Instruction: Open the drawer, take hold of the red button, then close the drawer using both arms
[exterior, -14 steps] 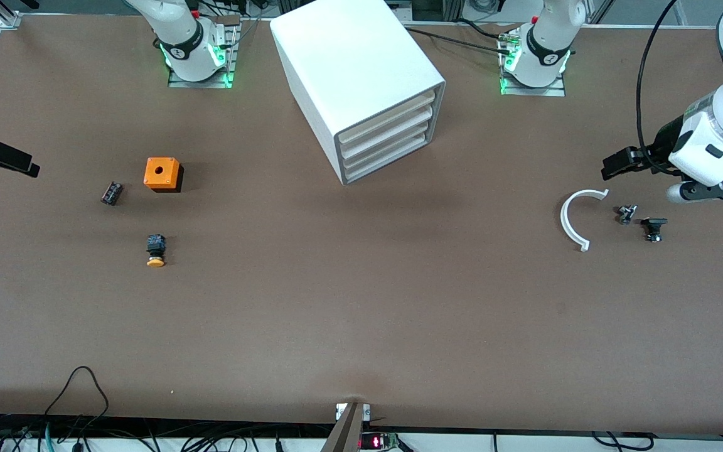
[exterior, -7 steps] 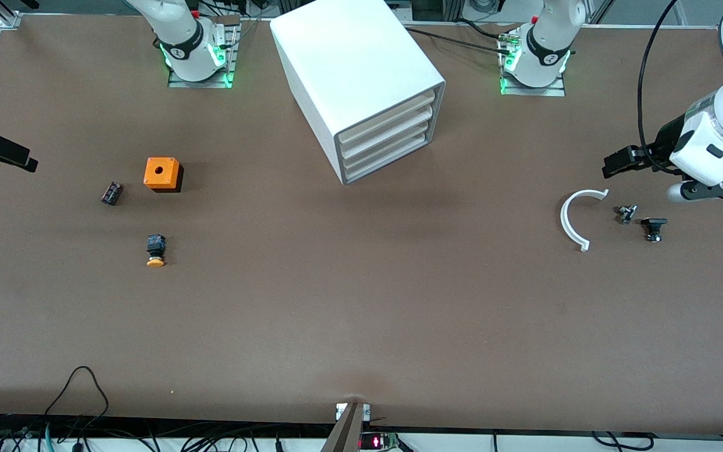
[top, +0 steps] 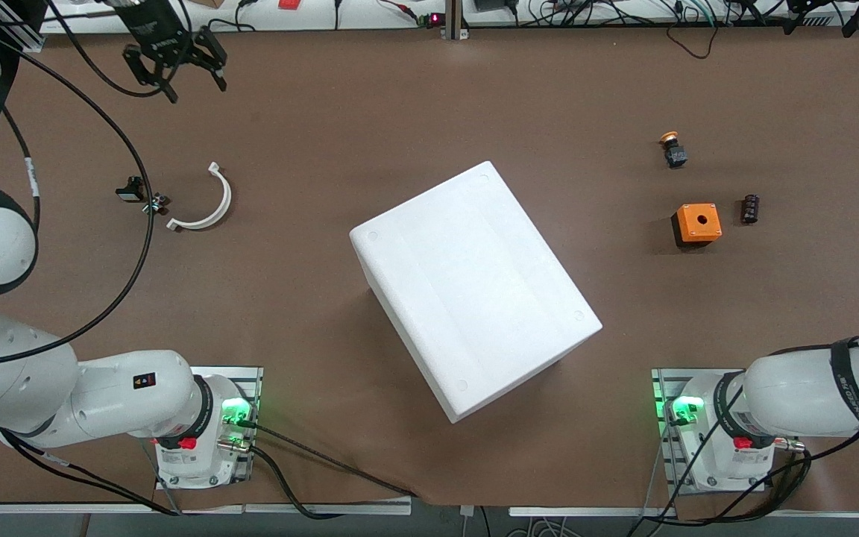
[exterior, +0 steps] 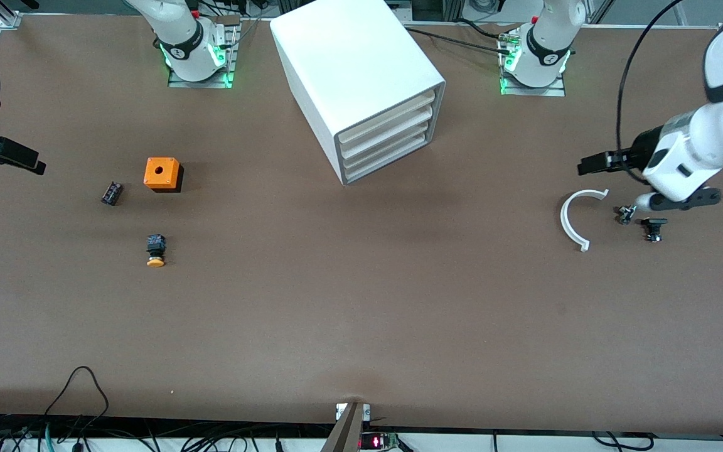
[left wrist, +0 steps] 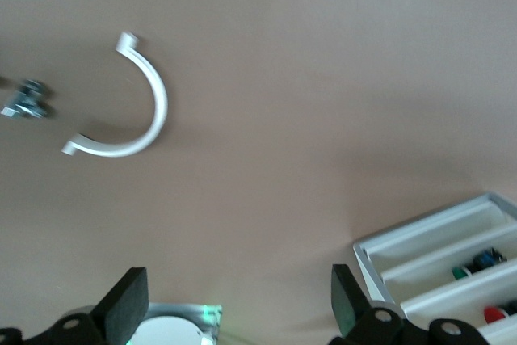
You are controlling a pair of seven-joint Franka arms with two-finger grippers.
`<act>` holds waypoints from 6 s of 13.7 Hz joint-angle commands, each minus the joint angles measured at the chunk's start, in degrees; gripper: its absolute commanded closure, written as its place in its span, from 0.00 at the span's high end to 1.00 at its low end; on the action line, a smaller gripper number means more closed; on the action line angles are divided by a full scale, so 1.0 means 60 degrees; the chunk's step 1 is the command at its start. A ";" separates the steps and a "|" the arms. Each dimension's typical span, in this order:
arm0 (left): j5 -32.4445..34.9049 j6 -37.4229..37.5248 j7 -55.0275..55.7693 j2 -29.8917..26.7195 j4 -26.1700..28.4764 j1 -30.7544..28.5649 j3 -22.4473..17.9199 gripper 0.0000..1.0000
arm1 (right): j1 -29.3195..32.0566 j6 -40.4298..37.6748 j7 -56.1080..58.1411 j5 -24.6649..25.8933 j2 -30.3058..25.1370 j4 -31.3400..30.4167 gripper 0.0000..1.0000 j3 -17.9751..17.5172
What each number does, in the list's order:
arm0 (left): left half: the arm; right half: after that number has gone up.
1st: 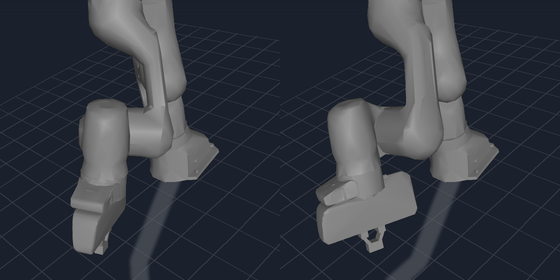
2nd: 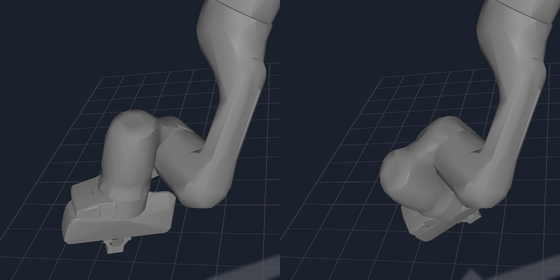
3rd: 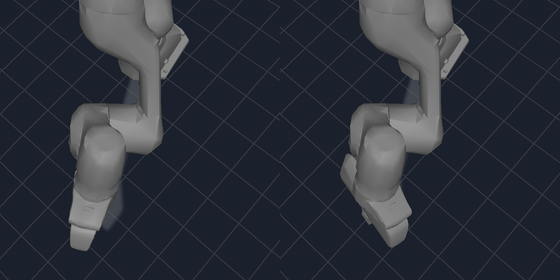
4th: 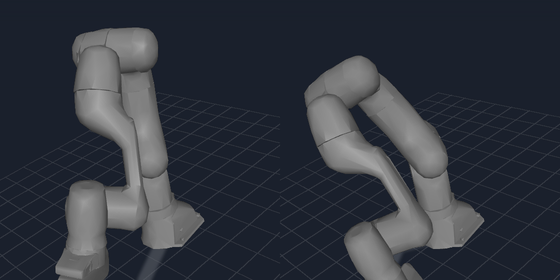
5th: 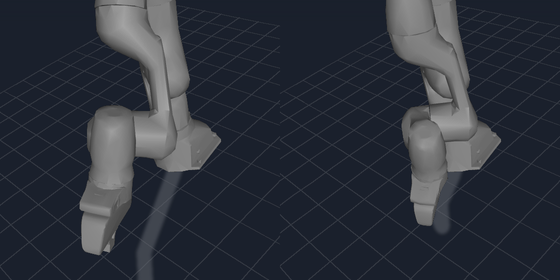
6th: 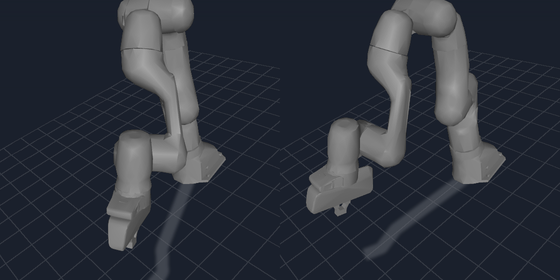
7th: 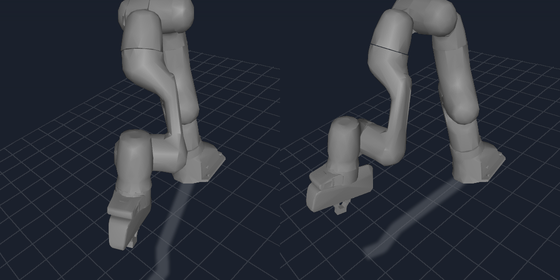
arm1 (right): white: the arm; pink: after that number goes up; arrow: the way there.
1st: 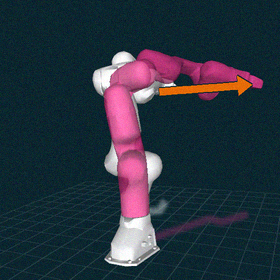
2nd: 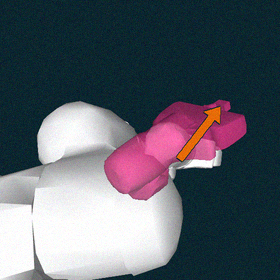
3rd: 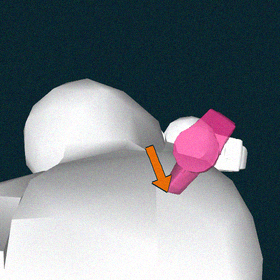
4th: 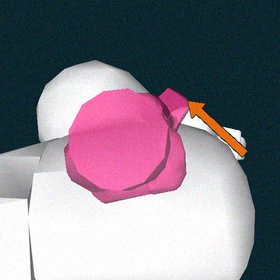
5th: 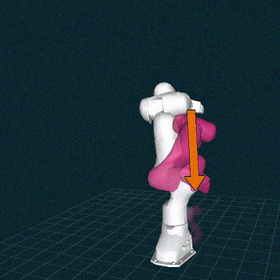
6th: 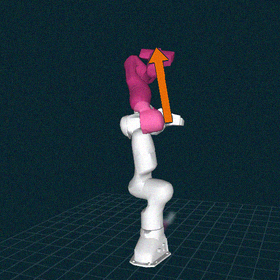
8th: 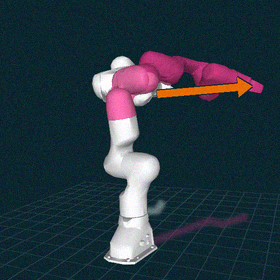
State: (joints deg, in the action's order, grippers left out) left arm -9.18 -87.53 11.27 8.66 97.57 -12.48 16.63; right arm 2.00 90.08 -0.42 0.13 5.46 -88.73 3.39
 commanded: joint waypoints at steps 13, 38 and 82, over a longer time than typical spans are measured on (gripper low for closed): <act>-0.6043 -0.2771 -0.2391 0.3405 0.3191 0.1493 0.2413 1.00 | -0.1866 0.0921 0.0699 -0.0695 0.0582 -0.0285 1.00 -0.0418; -0.3067 -0.3811 -0.5425 0.2076 0.1863 0.0366 0.0847 1.00 | -0.6471 0.3121 0.6968 -0.1251 0.4201 0.2762 1.00 -0.1077; 0.1284 -0.3163 -0.0123 -0.0494 0.1361 0.1185 -0.0941 1.00 | -0.7031 0.4249 0.2232 0.0316 0.4454 0.2927 0.24 -0.0111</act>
State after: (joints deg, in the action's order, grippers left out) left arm 0.76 -103.50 8.37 2.10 106.28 -5.59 10.18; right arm -42.57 115.94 22.60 1.57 34.80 -68.15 2.40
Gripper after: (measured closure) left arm 0.000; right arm 0.595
